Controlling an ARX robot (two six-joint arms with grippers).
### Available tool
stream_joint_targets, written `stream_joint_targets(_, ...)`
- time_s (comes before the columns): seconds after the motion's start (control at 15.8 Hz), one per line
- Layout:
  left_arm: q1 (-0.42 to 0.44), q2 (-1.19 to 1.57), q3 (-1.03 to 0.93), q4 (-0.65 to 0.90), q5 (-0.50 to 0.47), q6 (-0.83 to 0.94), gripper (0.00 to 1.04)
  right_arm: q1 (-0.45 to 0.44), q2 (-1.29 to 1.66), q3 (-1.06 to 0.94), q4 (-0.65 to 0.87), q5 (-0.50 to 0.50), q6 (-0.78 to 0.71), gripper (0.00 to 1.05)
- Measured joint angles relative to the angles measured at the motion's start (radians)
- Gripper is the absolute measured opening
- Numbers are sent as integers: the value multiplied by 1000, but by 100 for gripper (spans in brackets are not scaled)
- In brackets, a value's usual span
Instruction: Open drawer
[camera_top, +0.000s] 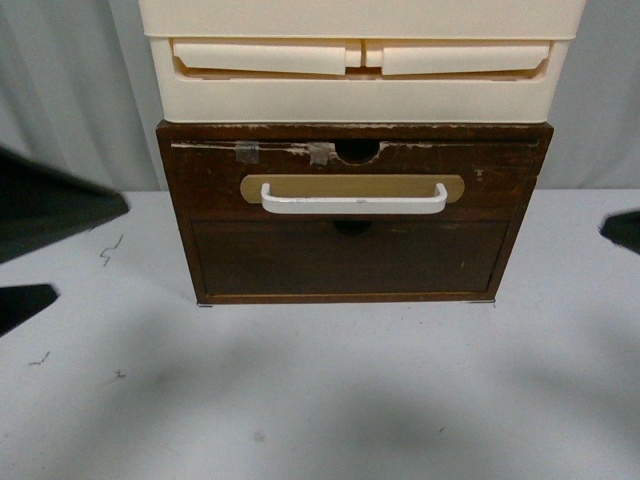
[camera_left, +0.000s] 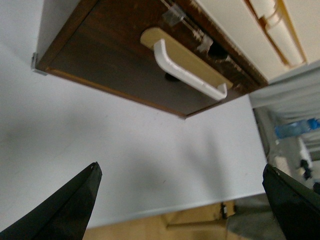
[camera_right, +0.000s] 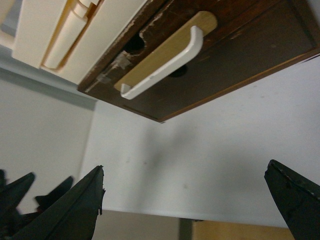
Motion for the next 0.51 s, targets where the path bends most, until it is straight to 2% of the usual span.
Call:
stream_joint_targets(0.06, -39, 219, 76, 225, 7, -124, 98, 24, 219, 48, 237, -45, 158, 98)
stream_joint_targets(0.13, -73, 455, 162, 399, 61, -240, 98, 46, 507, 140, 525, -53, 342, 98)
stream_joint_targets(0.32, -92, 642, 265, 525, 90, -334, 98, 60, 715, 242, 686, -4, 456, 98)
stream_joint_targets(0.51, -100, 797, 351, 578, 83, -389, 98, 71, 853, 343, 700, 31, 489, 98)
